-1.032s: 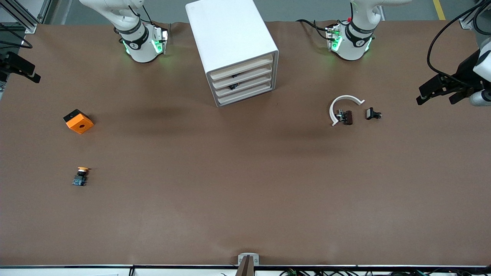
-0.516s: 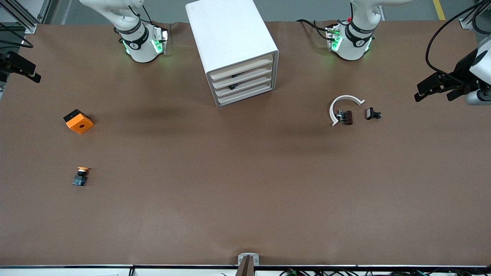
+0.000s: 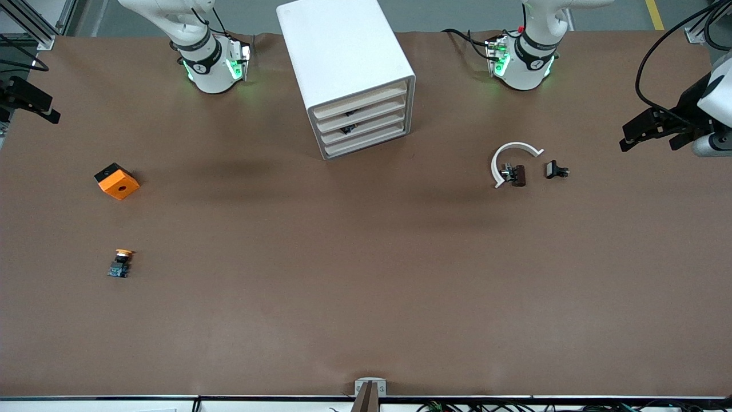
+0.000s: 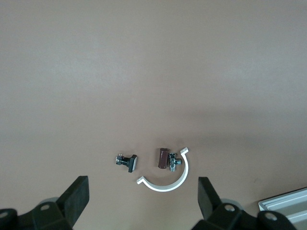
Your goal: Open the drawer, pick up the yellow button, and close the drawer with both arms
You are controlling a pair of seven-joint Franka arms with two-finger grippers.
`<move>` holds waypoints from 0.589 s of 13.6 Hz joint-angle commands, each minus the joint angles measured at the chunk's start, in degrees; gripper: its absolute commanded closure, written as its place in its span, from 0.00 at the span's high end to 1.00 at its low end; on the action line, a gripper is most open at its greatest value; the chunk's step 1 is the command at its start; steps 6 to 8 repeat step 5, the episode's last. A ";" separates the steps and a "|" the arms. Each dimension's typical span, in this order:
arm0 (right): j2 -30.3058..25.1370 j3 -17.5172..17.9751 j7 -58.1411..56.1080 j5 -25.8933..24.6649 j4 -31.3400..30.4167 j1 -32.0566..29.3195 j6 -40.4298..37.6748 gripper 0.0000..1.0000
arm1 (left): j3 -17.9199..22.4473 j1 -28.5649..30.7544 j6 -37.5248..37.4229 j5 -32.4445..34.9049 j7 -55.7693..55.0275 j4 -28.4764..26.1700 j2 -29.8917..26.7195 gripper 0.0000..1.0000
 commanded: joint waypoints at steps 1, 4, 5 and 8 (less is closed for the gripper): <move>-1.37 -0.13 -0.59 0.82 -1.03 -0.38 0.59 1.00 | -0.19 -0.40 -1.08 1.61 0.75 1.88 0.68 1.00; -1.37 -0.39 0.10 1.44 -1.03 -0.82 0.50 1.00 | -0.19 -0.40 -1.16 1.61 0.31 1.88 0.68 1.00; -1.37 -0.39 0.20 1.53 -1.03 -0.82 0.50 1.00 | -0.19 -0.40 -1.16 1.61 0.31 1.80 0.68 1.00; -1.37 -0.39 0.20 1.53 -1.03 -0.82 0.50 1.00 | -0.19 -0.40 -1.16 1.61 0.31 1.80 0.68 1.00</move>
